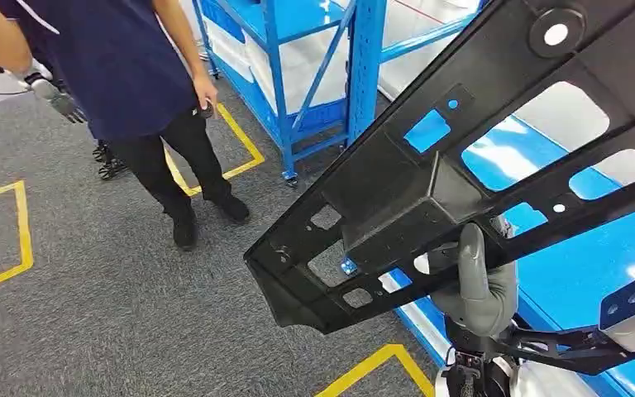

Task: Take the parts from the cabinet and place them on the table.

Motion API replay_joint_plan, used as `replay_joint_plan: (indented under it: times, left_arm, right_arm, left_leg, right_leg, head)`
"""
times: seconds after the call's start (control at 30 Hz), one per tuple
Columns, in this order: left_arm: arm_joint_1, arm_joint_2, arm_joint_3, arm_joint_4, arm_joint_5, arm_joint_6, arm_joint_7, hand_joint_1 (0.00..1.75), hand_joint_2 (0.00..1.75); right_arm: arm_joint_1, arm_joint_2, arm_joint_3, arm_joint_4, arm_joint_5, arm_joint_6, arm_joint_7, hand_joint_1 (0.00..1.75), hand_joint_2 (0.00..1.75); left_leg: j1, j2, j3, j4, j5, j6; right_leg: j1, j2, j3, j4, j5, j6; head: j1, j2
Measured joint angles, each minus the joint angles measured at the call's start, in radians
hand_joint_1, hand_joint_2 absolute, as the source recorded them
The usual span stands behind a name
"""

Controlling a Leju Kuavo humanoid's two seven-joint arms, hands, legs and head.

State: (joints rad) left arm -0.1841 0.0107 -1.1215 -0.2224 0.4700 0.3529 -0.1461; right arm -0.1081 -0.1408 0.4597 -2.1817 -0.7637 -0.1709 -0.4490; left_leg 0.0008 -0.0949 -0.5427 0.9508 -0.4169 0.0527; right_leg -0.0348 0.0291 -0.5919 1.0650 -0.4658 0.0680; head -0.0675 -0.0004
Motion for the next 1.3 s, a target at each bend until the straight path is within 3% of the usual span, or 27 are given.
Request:
replay_joint_plan:
  times: [0.03, 0.07, 0.17, 0.2, 0.23, 0.27, 0.33, 0.37, 0.4, 0.43, 0.5, 0.53, 0.57, 0.7, 0.77, 0.8, 0.87, 0.9, 0.93, 1.0, 1.03, 1.07, 1.1, 1.2, 1.23, 1.27, 1.3]
  left_arm:
    - [-0.003, 0.000, -0.001, 0.000, -0.001, 0.000, 0.004, 0.00, 1.75]
    - [-0.006, 0.000, -0.002, 0.000, -0.001, 0.000, 0.006, 0.00, 1.75]
    - [-0.002, 0.000, -0.003, 0.000, -0.002, 0.000, 0.007, 0.00, 1.75]
    - [-0.004, 0.002, -0.003, 0.000, -0.003, 0.000, 0.009, 0.00, 1.75]
    - [-0.004, 0.000, -0.004, 0.000, -0.005, 0.000, 0.010, 0.00, 1.75]
    - [-0.005, -0.002, -0.004, -0.001, -0.003, -0.001, 0.011, 0.00, 1.75]
    - [-0.012, -0.001, -0.003, -0.002, -0.003, -0.001, 0.011, 0.00, 1.75]
    - [-0.015, -0.001, -0.003, -0.005, -0.003, -0.002, 0.011, 0.00, 1.75]
    - [-0.015, -0.002, -0.004, -0.007, -0.003, -0.002, 0.011, 0.00, 1.75]
    - [-0.013, -0.002, -0.004, -0.007, -0.003, -0.003, 0.012, 0.00, 1.75]
    - [-0.009, -0.002, -0.004, -0.007, -0.004, -0.009, 0.019, 0.00, 1.75]
    - [-0.005, -0.002, -0.004, -0.007, -0.005, -0.011, 0.021, 0.00, 1.75]
    - [-0.004, -0.001, -0.005, -0.007, -0.010, -0.012, 0.023, 0.00, 1.75]
    - [0.002, 0.002, -0.012, -0.007, -0.016, -0.011, 0.023, 0.00, 1.75]
    - [-0.001, 0.000, -0.015, -0.008, -0.017, -0.011, 0.023, 0.00, 1.75]
    - [-0.002, 0.000, -0.017, -0.008, -0.017, -0.012, 0.024, 0.00, 1.75]
    - [-0.001, -0.003, -0.019, -0.008, -0.017, -0.012, 0.024, 0.00, 1.75]
    - [-0.001, -0.005, -0.020, -0.008, -0.017, -0.012, 0.024, 0.00, 1.75]
    - [-0.001, -0.005, -0.020, -0.008, -0.017, -0.012, 0.024, 0.00, 1.75]
    - [-0.002, -0.005, -0.020, -0.008, -0.017, -0.014, 0.028, 0.00, 1.75]
    - [-0.003, -0.005, -0.020, -0.008, -0.017, -0.014, 0.030, 0.00, 1.75]
    - [-0.007, -0.003, -0.020, -0.008, -0.017, -0.014, 0.032, 0.00, 1.75]
    - [-0.008, -0.004, -0.020, -0.008, -0.017, -0.015, 0.034, 0.00, 1.75]
    - [-0.003, -0.003, -0.020, -0.008, -0.018, -0.015, 0.035, 0.00, 1.75]
    - [-0.003, -0.004, -0.020, -0.009, -0.018, -0.015, 0.036, 0.00, 1.75]
    - [-0.003, -0.006, -0.021, -0.009, -0.020, -0.018, 0.037, 0.00, 1.75]
    - [-0.008, -0.006, -0.021, -0.010, -0.020, -0.018, 0.037, 0.00, 1.75]
  right_arm:
    - [0.000, 0.000, 0.000, 0.000, 0.000, 0.001, 0.000, 1.75, 1.75]
    - [0.001, 0.001, 0.000, 0.000, 0.000, 0.003, 0.000, 1.75, 1.75]
    - [-0.002, 0.001, 0.000, 0.000, -0.002, 0.004, 0.001, 1.75, 1.75]
    - [-0.005, 0.001, 0.000, 0.000, -0.002, 0.005, 0.002, 1.75, 1.75]
    - [-0.006, 0.002, 0.000, 0.000, -0.003, 0.005, 0.002, 1.75, 1.75]
    - [-0.005, 0.004, -0.001, 0.000, -0.005, 0.007, 0.001, 1.75, 1.75]
    - [-0.003, 0.004, -0.003, 0.000, -0.013, 0.010, 0.002, 1.75, 1.75]
    - [-0.003, 0.005, -0.004, 0.000, -0.014, 0.011, 0.002, 1.75, 1.75]
    - [-0.003, 0.005, -0.005, 0.000, -0.014, 0.011, 0.002, 1.75, 1.75]
    - [-0.004, 0.005, -0.005, 0.000, -0.014, 0.011, 0.002, 1.75, 1.75]
    - [-0.004, 0.005, -0.006, 0.000, -0.015, 0.011, 0.002, 1.75, 1.75]
    - [-0.004, 0.005, -0.006, 0.000, -0.015, 0.011, 0.002, 1.75, 1.75]
    - [-0.002, 0.005, -0.006, 0.000, -0.015, 0.012, 0.002, 1.75, 1.75]
    - [0.001, 0.005, -0.010, 0.000, -0.015, 0.013, 0.003, 1.75, 1.75]
    - [0.002, 0.005, -0.013, -0.001, -0.014, 0.014, 0.002, 1.75, 1.75]
    - [0.003, 0.005, -0.016, -0.001, -0.015, 0.014, 0.001, 1.75, 1.75]
    - [0.009, 0.004, -0.017, -0.001, -0.015, 0.014, 0.002, 1.75, 1.75]
    - [0.011, 0.004, -0.018, 0.000, -0.016, 0.014, 0.003, 1.75, 1.75]
    - [0.013, 0.004, -0.019, 0.000, -0.016, 0.014, 0.003, 1.75, 1.75]
    - [0.013, 0.004, -0.021, 0.000, -0.016, 0.014, 0.003, 1.75, 1.75]
    - [0.013, 0.004, -0.022, 0.000, -0.016, 0.014, 0.003, 1.75, 1.75]
    - [0.014, 0.004, -0.023, 0.000, -0.016, 0.014, 0.002, 1.75, 1.75]
    - [0.017, 0.004, -0.023, 0.000, -0.016, 0.014, 0.002, 1.75, 1.75]
    - [0.019, 0.005, -0.023, 0.000, -0.019, 0.014, 0.003, 1.75, 1.75]
    - [0.019, 0.005, -0.023, 0.000, -0.019, 0.014, 0.003, 1.75, 1.75]
    - [0.020, 0.007, -0.023, 0.000, -0.019, 0.014, 0.004, 1.75, 1.75]
    - [0.020, 0.007, -0.023, 0.000, -0.019, 0.014, 0.003, 1.75, 1.75]
  left_leg:
    - [0.002, -0.014, -0.008, 0.008, -0.005, -0.008]
    - [-0.002, -0.028, -0.019, 0.024, -0.010, -0.014]
    - [0.008, -0.058, -0.028, 0.012, 0.001, -0.030]
    - [0.008, -0.048, -0.031, 0.018, -0.004, -0.034]
    - [-0.001, 0.020, -0.040, 0.046, -0.018, -0.040]
    - [0.000, 0.055, -0.070, 0.109, -0.050, -0.044]
    - [0.004, 0.074, -0.152, 0.274, -0.118, -0.049]
    - [0.003, 0.076, -0.179, 0.331, -0.133, -0.049]
    - [0.005, 0.076, -0.183, 0.343, -0.124, -0.049]
    - [0.005, 0.077, -0.159, 0.302, -0.095, -0.046]
    - [-0.001, 0.099, -0.071, 0.132, -0.016, -0.034]
    - [-0.011, 0.146, -0.030, 0.048, 0.011, -0.022]
    - [-0.030, 0.185, -0.020, 0.022, -0.006, -0.015]
    - [-0.035, 0.133, -0.021, -0.003, 0.006, 0.005]
    - [-0.020, 0.108, -0.002, -0.023, 0.019, 0.008]
    - [-0.017, 0.096, -0.001, -0.023, 0.019, 0.012]
    - [-0.015, 0.067, -0.001, -0.023, 0.018, 0.013]
    - [-0.013, 0.052, -0.001, -0.022, 0.018, 0.012]
    - [-0.009, 0.036, 0.001, -0.021, 0.017, 0.011]
    - [0.004, 0.001, 0.004, -0.011, 0.009, -0.002]
    - [0.008, -0.015, 0.000, 0.004, 0.000, -0.014]
    - [0.006, -0.025, -0.012, 0.019, -0.009, -0.025]
    - [0.009, -0.037, -0.021, 0.029, -0.011, -0.029]
    - [0.016, -0.060, -0.026, 0.020, -0.007, -0.038]
    - [0.016, -0.028, -0.027, 0.031, -0.014, -0.041]
    - [0.009, 0.031, -0.045, 0.073, -0.035, -0.043]
    - [0.009, 0.054, -0.078, 0.142, -0.068, -0.046]
  right_leg:
    - [-0.013, 0.066, 0.026, -0.053, 0.000, 0.006]
    - [-0.011, 0.068, 0.026, -0.065, -0.001, -0.004]
    - [0.003, 0.032, 0.023, -0.061, 0.000, -0.024]
    - [-0.003, 0.014, 0.025, -0.065, 0.002, -0.032]
    - [-0.002, 0.003, 0.030, -0.065, 0.001, -0.039]
    - [0.001, -0.011, 0.031, -0.065, -0.002, -0.045]
    - [0.006, -0.036, 0.034, -0.065, -0.006, -0.050]
    - [0.009, -0.053, 0.035, -0.065, -0.008, -0.054]
    - [0.009, -0.067, 0.038, -0.065, -0.011, -0.056]
    - [0.011, -0.077, 0.042, -0.065, -0.014, -0.056]
    - [0.013, -0.096, 0.052, -0.065, -0.020, -0.055]
    - [0.013, -0.104, 0.056, -0.067, -0.023, -0.052]
    - [0.018, -0.114, 0.057, -0.067, -0.025, -0.048]
    - [0.015, -0.162, 0.068, -0.079, -0.029, -0.032]
    - [0.014, -0.062, 0.052, -0.029, -0.062, -0.028]
    - [0.014, -0.040, 0.011, 0.051, -0.103, -0.027]
    - [0.013, -0.033, -0.073, 0.201, -0.156, -0.020]
    - [0.012, -0.033, -0.094, 0.228, -0.151, -0.016]
    - [0.009, -0.033, -0.092, 0.209, -0.124, -0.011]
    - [-0.005, -0.022, -0.027, 0.052, -0.023, 0.003]
    - [-0.018, 0.015, 0.014, -0.035, 0.018, 0.017]
    - [-0.019, 0.062, 0.020, -0.053, -0.004, 0.023]
    - [-0.019, 0.046, 0.018, -0.052, 0.001, 0.001]
    - [-0.009, 0.012, 0.018, -0.051, 0.001, -0.021]
    - [-0.009, 0.000, 0.022, -0.054, 0.001, -0.028]
    - [-0.007, -0.009, 0.024, -0.054, -0.001, -0.035]
    - [-0.003, -0.022, 0.026, -0.054, -0.004, -0.038]
  head:
    - [0.000, 0.000]
    - [0.000, 0.000]
    - [0.000, 0.000]
    - [0.000, 0.000]
    - [-0.002, 0.000]
    - [-0.008, 0.000]
    - [-0.007, 0.000]
    - [-0.008, 0.000]
    - [-0.008, 0.000]
    - [-0.008, 0.000]
    - [-0.008, 0.000]
    - [-0.008, 0.000]
    - [-0.008, 0.000]
    - [-0.009, 0.000]
    - [-0.008, 0.000]
    - [-0.004, 0.000]
    - [-0.003, 0.000]
    - [-0.003, 0.000]
    - [-0.003, 0.000]
    - [-0.003, 0.000]
    - [-0.003, 0.000]
    - [-0.003, 0.000]
    - [-0.004, 0.000]
    - [-0.006, 0.000]
    - [-0.006, 0.000]
    - [-0.011, 0.000]
    - [-0.013, 0.000]
